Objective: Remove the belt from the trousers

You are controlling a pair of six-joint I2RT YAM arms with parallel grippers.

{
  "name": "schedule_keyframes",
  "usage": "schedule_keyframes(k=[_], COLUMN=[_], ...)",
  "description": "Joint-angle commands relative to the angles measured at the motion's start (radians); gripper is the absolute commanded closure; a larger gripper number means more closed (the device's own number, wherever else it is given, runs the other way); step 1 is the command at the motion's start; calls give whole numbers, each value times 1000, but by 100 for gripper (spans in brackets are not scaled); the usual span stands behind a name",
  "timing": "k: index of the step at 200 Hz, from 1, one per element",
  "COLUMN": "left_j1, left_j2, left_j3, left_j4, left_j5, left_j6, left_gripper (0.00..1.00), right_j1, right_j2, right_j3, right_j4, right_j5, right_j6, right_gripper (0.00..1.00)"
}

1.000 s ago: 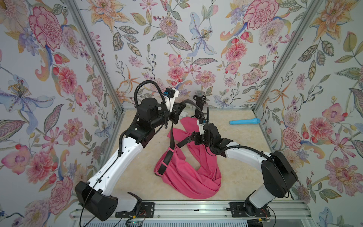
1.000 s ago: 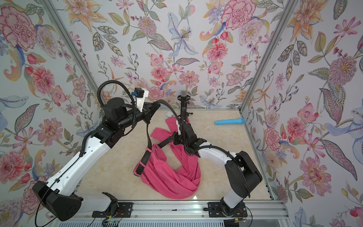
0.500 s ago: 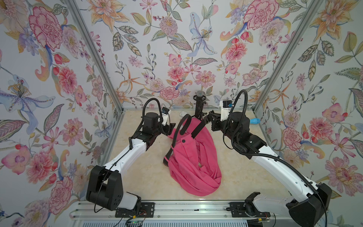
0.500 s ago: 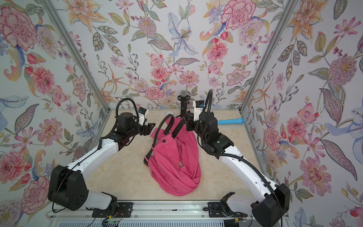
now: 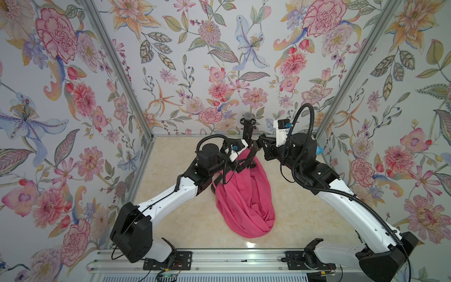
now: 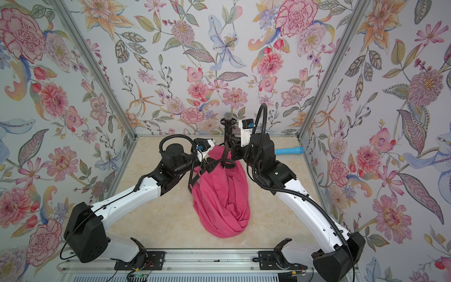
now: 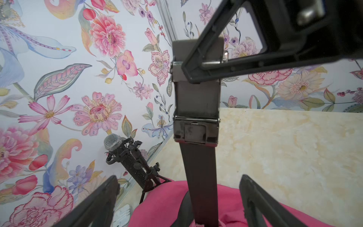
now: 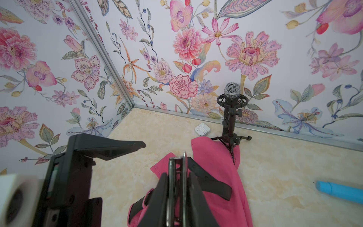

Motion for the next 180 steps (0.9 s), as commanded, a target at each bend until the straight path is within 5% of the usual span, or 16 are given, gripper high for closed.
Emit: schedule_keyframes(k=[1,19,55,63,76,97,125,152,180], left_j1=[-19,-19,-19,-19,-18,-11,8,33,45], left_j2=[84,134,142,134,120,89,58,25,8], left_j3=[100,146,143,138,131,132,166,205,252], left_j4=[76,71,79,78,71,50,1,-16,-64], left_j5=[38,73,141,134,117,97,110,150,186], left_j6=[-17,-37,-99,-104,-110,-122,-168,-262,-332], left_gripper=[9,22,70,78,89,94,100,100,100], right_j1=[6,3,-19,-26,-34,-32,-32,-10,35], right_j2=[-47,-51,-84,-99,-141,-285,-423,-258,-8], right_j3=[19,1,-89,-118,-175,-356,-669,-787,-684], right_j4=[39,45,103,132,183,294,495,683,788], right_j5=[-55,-89,-130,-148,-148,-33,64,24,-51], right_j6=[6,3,-6,-6,1,30,113,141,129], right_gripper=[100,100,91,82,55,29,16,13,11])
